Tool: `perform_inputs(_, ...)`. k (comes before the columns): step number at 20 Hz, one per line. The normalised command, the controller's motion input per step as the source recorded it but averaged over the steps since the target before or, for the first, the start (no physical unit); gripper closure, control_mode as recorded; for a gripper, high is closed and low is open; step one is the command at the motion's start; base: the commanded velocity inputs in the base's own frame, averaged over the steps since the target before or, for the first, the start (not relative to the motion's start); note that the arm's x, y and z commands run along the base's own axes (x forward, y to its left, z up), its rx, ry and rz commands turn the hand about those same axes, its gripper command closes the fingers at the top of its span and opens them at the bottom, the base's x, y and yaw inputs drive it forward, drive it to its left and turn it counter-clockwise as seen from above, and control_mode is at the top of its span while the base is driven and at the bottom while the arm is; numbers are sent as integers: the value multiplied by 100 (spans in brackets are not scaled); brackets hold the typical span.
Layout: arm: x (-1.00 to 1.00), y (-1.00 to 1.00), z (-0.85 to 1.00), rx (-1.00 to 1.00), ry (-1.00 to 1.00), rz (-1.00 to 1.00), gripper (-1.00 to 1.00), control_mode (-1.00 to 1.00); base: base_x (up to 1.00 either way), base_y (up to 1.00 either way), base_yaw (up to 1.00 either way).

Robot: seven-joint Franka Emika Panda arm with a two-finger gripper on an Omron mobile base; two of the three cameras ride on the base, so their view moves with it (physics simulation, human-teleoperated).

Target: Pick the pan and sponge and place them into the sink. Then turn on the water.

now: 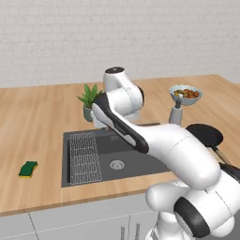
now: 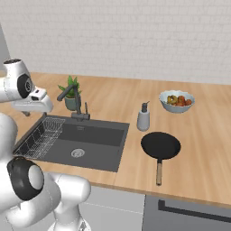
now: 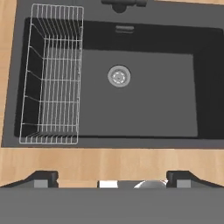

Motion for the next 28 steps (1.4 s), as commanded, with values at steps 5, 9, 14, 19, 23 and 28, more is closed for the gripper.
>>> perform_inputs(5, 6, 100, -26, -1, 11, -9, -100, -100, 0, 0, 0)
perform_inputs(9, 18, 100, -30, 0, 8, -8, -100, -100, 0, 0, 0)
perform_inputs(14, 20, 100, -31, 0, 5, -8, -100, -100, 0, 0, 0)
perform_inputs(19, 16, 52, -15, -1, 0, -6, -100, -100, 0, 0, 0)
perform_inputs(23, 0, 0, 0, 0, 0, 0, -100, -100, 0, 0, 0)
perform_inputs(28, 0, 2, -7, 0, 0, 0, -100, -100, 0, 0, 0)
